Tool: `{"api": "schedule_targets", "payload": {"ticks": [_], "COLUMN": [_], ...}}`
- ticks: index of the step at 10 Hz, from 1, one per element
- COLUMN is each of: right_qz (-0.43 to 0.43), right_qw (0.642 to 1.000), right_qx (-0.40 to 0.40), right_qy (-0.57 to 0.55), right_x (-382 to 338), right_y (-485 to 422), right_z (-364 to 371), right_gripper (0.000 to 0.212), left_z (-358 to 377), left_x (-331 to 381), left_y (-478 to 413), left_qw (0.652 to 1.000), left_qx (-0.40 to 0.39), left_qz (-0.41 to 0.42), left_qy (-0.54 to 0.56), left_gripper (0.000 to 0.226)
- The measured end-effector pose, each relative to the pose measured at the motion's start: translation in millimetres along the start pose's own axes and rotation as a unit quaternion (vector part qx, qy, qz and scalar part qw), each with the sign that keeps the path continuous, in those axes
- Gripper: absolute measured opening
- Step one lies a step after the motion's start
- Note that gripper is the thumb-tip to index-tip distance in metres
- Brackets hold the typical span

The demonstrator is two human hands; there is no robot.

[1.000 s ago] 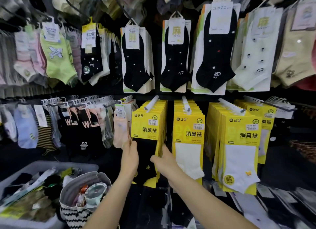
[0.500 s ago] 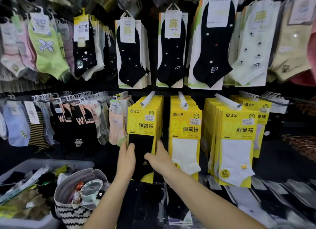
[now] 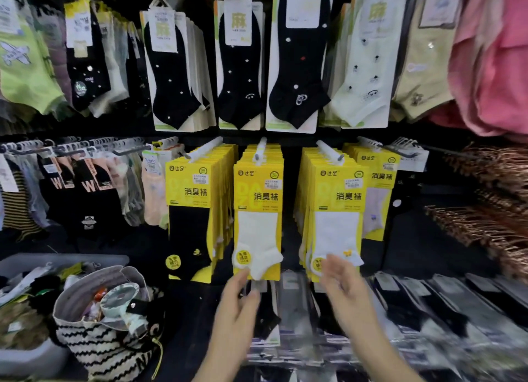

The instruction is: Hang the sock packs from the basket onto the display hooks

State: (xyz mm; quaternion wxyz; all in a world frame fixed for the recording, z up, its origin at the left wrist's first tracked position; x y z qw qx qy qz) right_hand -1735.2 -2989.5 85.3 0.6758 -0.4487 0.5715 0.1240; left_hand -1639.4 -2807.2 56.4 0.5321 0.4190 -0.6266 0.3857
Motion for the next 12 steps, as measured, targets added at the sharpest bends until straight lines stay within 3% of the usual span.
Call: {"api": "schedule_targets", "payload": {"ticks": [1, 2, 3, 4, 5, 8, 10, 12], "right_qz": [-0.052, -0.048, 0.028, 0.049, 0.050, 0.051, 0.056, 0.066], "right_qw": [0.994, 0.995, 0.998, 0.997, 0.997, 0.997, 0.995, 0.996], "right_qx": [0.083, 0.070, 0.003, -0.016, -0.034, -0.029, -0.043, -0.038], "right_qy": [0.046, 0.058, 0.052, 0.055, 0.056, 0.059, 0.073, 0.046], "right_x": [-9.4, -9.8, 3.7, 11.2, 17.1, 19.4, 14.5, 13.4], "right_y": [-39.9, -66.0, -94.2, -103.8, -105.9, -102.4, -98.6, -72.1], "right_z": [-42.8, -50.6, -42.8, -37.9, -27.6, -26.4, -27.5, -49.7], "right_gripper": [0.037, 0.037, 0.045, 0.053, 0.053, 0.055, 0.055, 0.067], "left_z": [73.5, 108.0, 130.8, 140.3, 145.2, 143.6, 147.8, 127.2], "left_x": [46.6, 67.5, 77.0, 73.7, 68.3, 63.7, 61.5, 47.7], "left_y": [-23.3, -47.6, -80.5, -90.5, -95.8, -99.0, -95.6, -66.5], "left_qw": [0.995, 0.993, 0.994, 0.993, 0.992, 0.993, 0.990, 0.991], "left_qx": [-0.096, -0.111, -0.103, -0.121, -0.128, -0.120, -0.139, -0.101], "left_qz": [0.020, 0.003, -0.008, -0.013, 0.002, 0.003, -0.035, -0.076], "left_qy": [-0.036, -0.049, -0.039, -0.004, 0.016, 0.020, -0.012, -0.044], "left_gripper": [0.048, 0.063, 0.074, 0.068, 0.048, 0.043, 0.052, 0.078]}}
Point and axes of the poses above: each hand's wrist, its own y-axis away from the middle knuckle, its own z-axis out of the palm, x = y × z, the point moved 6 cm from there along -y, towards the middle knuckle, and after that the axes turned 11 degrees about -z, right-handed, at the moved point
